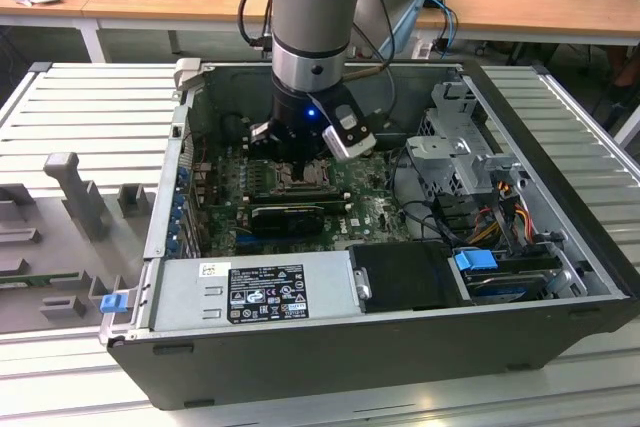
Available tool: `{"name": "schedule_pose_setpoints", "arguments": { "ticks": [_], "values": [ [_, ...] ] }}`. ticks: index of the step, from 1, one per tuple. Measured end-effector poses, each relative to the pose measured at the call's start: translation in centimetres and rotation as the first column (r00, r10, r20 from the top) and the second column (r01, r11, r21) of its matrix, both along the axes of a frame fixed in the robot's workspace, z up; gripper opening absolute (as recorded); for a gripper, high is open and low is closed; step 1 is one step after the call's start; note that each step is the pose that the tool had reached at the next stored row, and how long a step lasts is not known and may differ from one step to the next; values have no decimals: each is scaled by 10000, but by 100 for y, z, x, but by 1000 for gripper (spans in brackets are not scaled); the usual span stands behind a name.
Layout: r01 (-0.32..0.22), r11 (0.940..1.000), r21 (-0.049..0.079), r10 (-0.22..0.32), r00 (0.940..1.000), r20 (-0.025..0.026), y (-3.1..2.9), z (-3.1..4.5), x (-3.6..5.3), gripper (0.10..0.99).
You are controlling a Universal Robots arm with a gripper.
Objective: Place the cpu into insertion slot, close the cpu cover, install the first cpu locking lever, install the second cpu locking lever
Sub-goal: 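Install the second cpu locking lever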
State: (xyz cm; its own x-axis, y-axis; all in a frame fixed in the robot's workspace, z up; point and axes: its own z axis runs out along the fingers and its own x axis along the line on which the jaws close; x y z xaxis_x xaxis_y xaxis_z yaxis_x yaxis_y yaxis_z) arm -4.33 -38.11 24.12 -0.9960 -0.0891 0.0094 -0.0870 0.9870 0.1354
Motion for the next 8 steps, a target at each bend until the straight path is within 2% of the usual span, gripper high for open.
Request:
{"name": "schedule_pose_setpoints", "arguments": {
  "ticks": [8],
  "values": [
    [-7,10000,10,7,10000,-1,-9,-165,-62,106]
  ]
}}
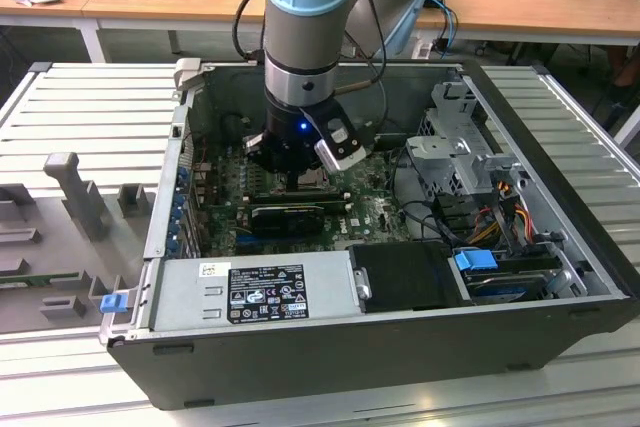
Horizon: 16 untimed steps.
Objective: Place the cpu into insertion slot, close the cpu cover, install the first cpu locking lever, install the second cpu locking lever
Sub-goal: 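Install the second cpu locking lever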
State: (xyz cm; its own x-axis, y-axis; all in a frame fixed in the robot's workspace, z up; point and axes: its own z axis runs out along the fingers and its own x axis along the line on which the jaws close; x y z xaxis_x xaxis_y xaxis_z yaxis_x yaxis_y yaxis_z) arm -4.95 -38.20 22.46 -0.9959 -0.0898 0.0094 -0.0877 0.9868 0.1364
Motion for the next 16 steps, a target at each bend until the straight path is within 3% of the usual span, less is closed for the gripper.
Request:
{"name": "schedule_pose_setpoints", "arguments": {
  "ticks": [1,2,3,5,8,16],
  "values": [
    [-3,10000,7,3,10000,0,-1,-27,-16,106],
    [-6,10000,98,6,10000,-1,-10,-59,-59,106],
    [-8,9996,272,8,10000,-1,-28,-63,-89,106],
    [-6,9989,472,6,10000,1,-67,-65,-111,106],
    [-6,9979,645,6,10000,1,-95,-75,-127,106],
    [-6,9975,712,6,10000,1,-98,-89,-129,106]
  ]
}}
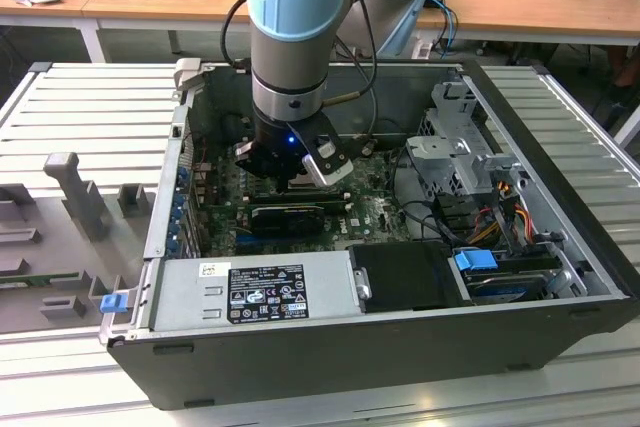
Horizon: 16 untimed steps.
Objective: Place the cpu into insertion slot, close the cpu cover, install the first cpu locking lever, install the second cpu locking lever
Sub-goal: 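Install the second cpu locking lever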
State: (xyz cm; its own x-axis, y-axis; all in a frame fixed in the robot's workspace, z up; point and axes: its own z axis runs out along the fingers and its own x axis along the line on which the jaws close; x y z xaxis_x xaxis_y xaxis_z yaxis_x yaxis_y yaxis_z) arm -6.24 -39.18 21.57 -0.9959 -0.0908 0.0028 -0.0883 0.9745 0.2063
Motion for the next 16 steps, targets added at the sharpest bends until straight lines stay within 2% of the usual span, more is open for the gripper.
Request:
{"name": "schedule_pose_setpoints", "arguments": {
  "ticks": [16],
  "values": [
    [0,9998,198,0,10000,0,-14,-19,-4,106]
  ]
}}
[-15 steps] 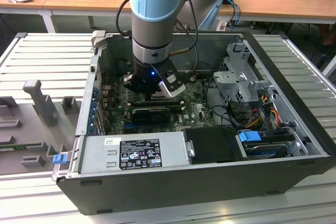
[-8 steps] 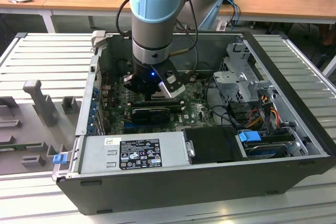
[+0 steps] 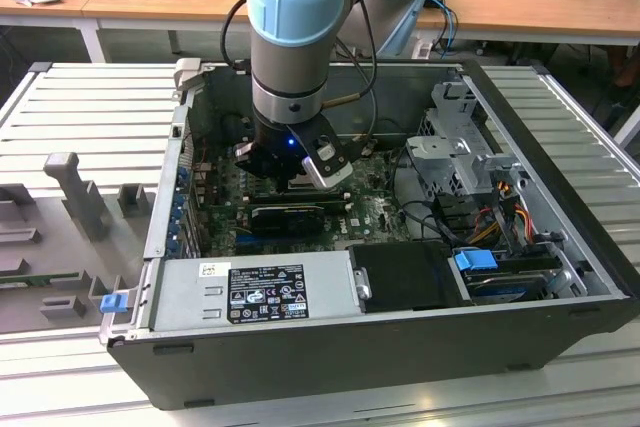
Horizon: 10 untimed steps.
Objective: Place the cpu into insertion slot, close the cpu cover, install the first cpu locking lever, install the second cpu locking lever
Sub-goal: 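Install the second cpu locking lever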
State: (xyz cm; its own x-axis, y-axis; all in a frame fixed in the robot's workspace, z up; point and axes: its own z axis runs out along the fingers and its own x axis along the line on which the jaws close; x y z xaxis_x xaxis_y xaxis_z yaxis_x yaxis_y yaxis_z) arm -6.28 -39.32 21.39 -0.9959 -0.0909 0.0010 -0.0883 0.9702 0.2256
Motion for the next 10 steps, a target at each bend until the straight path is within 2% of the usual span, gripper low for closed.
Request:
{"name": "schedule_pose_setpoints", "arguments": {
  "ticks": [7,10],
  "values": [
    [1,9999,131,-1,10000,-1,-27,-2,-26,106],
    [0,9995,313,0,10000,0,-56,-11,-51,106]
  ]
}}
